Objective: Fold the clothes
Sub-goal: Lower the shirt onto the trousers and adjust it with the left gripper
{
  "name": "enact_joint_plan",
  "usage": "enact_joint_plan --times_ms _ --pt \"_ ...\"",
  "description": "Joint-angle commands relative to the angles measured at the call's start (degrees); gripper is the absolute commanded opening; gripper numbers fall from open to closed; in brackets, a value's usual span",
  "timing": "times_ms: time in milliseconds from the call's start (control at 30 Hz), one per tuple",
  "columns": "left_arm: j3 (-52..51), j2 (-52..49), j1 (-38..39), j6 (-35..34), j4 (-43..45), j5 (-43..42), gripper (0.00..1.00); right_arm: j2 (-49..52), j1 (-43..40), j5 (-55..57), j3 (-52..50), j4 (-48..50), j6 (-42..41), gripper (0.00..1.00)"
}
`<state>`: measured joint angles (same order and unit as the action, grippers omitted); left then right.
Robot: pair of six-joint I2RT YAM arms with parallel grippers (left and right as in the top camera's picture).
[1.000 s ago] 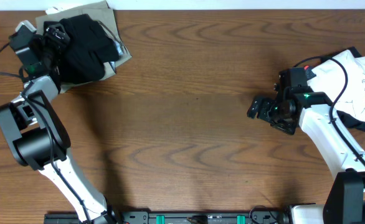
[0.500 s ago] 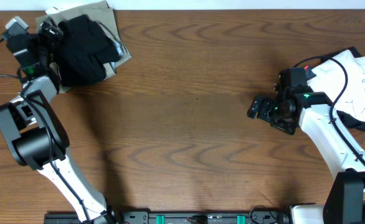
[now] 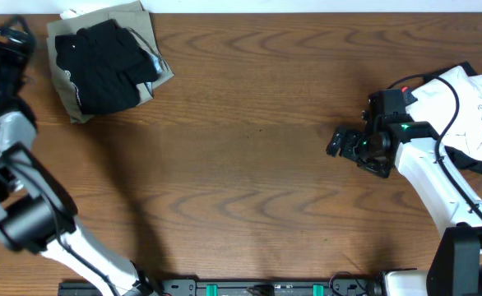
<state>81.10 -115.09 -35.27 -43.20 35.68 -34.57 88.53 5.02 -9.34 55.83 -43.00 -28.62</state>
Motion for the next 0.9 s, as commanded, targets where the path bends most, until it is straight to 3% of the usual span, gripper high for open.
enact_joint_plan --times_ms 0,100,200,333,433,567,867 --pt "1.42 7.34 0.11 -1.05 0.31 -9.35 0.98 -0.83 -0.50 0.37 1.05 -0.09 0.44 0.99" --pt "1.42 11.78 1.53 2.27 -1.49 -11.21 0.98 -0.83 -0.50 0.37 1.05 -0.09 0.44 0.99" --pt "1.42 14.27 4.61 10.69 -6.86 -8.61 0.98 -0.83 -0.50 0.37 1.05 -0.09 0.44 0.99" --pt "1.42 14.27 9.16 18.32 -18.45 3.39 0.98 -0.83 -0.50 0.37 1.05 -0.09 0.44 0.99" --pt "1.36 13.42 13.09 22.82 -26.38 19.78 0.98 -0.83 -0.50 0.37 1.05 -0.09 0.44 0.99" --pt "1.29 11.10 17.38 30.86 -27.28 25.29 0.98 -0.83 -0.50 0.37 1.05 -0.09 0.44 0.99" --pt "1.29 2.69 20.94 32.46 -32.15 32.76 0.98 -0.83 -0.50 0.37 1.05 -0.09 0.44 0.99"
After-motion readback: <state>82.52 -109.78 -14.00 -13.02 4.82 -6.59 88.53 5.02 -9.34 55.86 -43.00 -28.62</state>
